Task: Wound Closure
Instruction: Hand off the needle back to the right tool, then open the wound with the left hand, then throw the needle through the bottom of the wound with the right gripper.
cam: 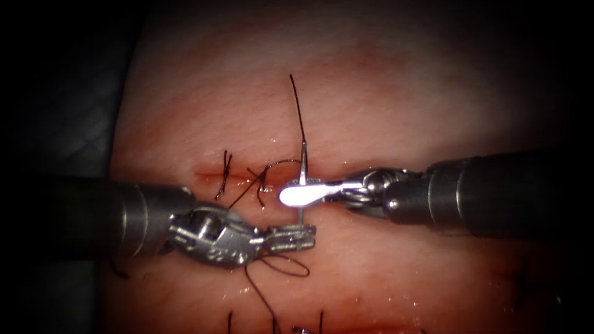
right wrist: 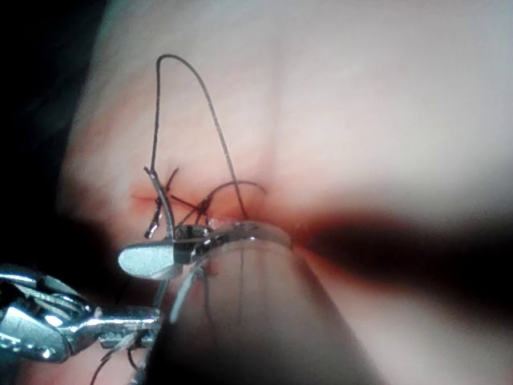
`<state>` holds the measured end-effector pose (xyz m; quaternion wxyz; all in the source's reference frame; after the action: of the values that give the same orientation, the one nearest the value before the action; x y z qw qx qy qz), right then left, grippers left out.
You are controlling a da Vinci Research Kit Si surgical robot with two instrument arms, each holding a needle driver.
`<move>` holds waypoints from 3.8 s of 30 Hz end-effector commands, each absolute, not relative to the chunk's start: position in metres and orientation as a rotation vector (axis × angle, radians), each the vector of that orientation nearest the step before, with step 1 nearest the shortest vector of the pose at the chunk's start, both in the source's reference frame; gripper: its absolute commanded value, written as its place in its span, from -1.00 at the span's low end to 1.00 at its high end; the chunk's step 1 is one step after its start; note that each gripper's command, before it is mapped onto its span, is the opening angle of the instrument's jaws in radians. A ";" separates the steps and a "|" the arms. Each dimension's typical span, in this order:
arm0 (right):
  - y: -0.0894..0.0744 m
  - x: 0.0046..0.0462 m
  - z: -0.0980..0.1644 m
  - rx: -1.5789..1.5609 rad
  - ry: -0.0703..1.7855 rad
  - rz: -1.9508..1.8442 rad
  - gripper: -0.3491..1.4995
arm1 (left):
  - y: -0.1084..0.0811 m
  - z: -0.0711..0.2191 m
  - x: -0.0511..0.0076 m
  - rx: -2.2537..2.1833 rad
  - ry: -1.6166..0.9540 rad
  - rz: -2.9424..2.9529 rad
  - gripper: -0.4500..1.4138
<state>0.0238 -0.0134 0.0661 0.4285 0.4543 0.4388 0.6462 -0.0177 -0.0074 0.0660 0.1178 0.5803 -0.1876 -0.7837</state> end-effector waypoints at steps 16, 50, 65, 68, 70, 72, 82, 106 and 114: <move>-0.013 0.0236 0.067 0.956 1.154 1.616 -1.00 | -0.008 0.066 -0.0186 1.697 -0.537 -2.285 -1.00; -0.012 0.0181 0.067 0.659 1.242 1.481 -1.00 | -0.002 0.077 -0.0191 0.991 0.490 -2.936 -1.00; -0.013 0.0185 0.067 0.599 1.249 1.433 -1.00 | -0.001 0.083 -0.0183 0.723 0.594 -2.968 -1.00; -0.012 0.0188 0.067 0.550 1.266 1.400 -1.00 | 0.000 0.084 -0.0186 0.670 0.640 -2.969 -1.00; -0.012 0.0191 0.067 0.506 1.272 1.370 -1.00 | 0.000 0.085 -0.0188 0.615 0.682 -2.965 -1.00; -0.012 0.0192 0.067 0.477 1.275 1.352 -1.00 | -0.001 0.085 -0.0188 0.594 0.710 -2.964 -1.00; -0.009 0.0196 0.071 0.114 1.316 1.104 -1.00 | -0.001 0.085 -0.0174 0.674 0.852 -2.963 -0.46; -0.009 0.0230 0.075 -0.158 1.319 0.810 -1.00 | -0.003 0.085 -0.0178 0.696 0.830 -2.984 0.15; -0.011 0.0234 0.076 -0.194 1.323 0.753 -1.00 | -0.003 0.083 -0.0178 0.730 0.829 -2.991 0.24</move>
<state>0.0228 -0.0106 0.0752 0.7199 -0.0889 0.5974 0.3420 -0.0173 -0.0030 0.0827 -0.0231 0.2277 0.2604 -0.9380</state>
